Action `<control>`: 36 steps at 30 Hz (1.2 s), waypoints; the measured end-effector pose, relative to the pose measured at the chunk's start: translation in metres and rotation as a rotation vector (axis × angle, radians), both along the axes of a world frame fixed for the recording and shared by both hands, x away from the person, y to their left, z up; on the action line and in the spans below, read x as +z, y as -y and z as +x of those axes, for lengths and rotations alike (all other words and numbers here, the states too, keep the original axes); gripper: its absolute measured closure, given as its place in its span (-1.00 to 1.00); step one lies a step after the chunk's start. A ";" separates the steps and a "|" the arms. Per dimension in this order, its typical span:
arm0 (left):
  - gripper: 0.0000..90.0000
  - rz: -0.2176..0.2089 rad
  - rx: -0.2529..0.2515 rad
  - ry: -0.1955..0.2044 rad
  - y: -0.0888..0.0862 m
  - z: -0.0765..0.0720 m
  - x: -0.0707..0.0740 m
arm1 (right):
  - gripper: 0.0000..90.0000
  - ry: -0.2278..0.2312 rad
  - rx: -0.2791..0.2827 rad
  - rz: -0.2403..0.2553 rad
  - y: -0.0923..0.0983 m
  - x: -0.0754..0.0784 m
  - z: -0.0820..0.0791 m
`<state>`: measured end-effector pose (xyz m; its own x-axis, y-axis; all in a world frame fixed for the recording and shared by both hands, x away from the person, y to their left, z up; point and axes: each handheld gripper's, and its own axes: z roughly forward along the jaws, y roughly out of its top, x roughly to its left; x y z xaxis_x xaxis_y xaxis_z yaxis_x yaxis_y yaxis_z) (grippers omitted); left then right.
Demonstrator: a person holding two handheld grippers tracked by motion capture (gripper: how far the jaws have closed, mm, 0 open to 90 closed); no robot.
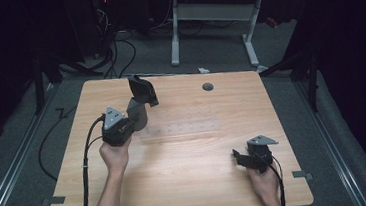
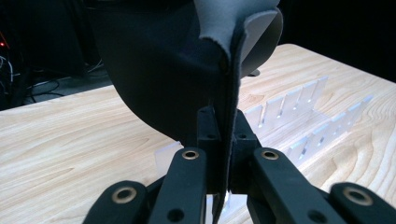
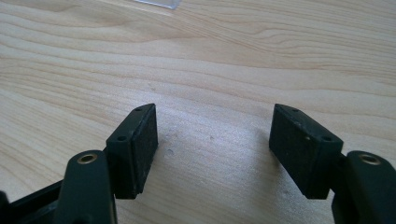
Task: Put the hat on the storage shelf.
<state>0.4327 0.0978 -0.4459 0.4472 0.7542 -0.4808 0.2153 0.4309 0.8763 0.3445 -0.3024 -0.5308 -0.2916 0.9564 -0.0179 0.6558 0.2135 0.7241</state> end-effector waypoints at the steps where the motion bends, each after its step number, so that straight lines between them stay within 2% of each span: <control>1: 0.93 -0.001 -0.001 0.001 0.000 0.000 0.000 | -0.27 0.000 0.000 0.000 0.000 0.000 0.000; 11: 0.93 0.002 -0.001 0.022 0.003 -0.001 -0.003 | -0.27 0.000 0.001 -0.001 0.000 0.000 0.000; 17: 0.93 -0.002 0.021 0.010 0.003 -0.001 -0.002 | -0.27 -0.001 0.001 0.001 0.000 0.000 0.000; 22: 0.93 -0.007 0.017 0.009 0.005 -0.001 -0.002 | -0.27 -0.002 0.002 0.002 0.000 0.000 -0.001; 27: 0.93 0.003 0.030 -0.011 0.006 0.008 -0.001 | -0.27 -0.002 0.003 0.002 0.000 0.000 -0.001; 36: 0.93 -0.035 0.042 -0.017 0.009 0.006 -0.003 | -0.27 -0.002 0.003 0.002 0.000 0.000 -0.001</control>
<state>0.4386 0.0892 -0.4491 0.4070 0.7547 -0.5146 0.2111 0.4704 0.8568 0.3439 -0.3021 -0.5308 -0.2949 0.9554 -0.0159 0.6564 0.2146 0.7233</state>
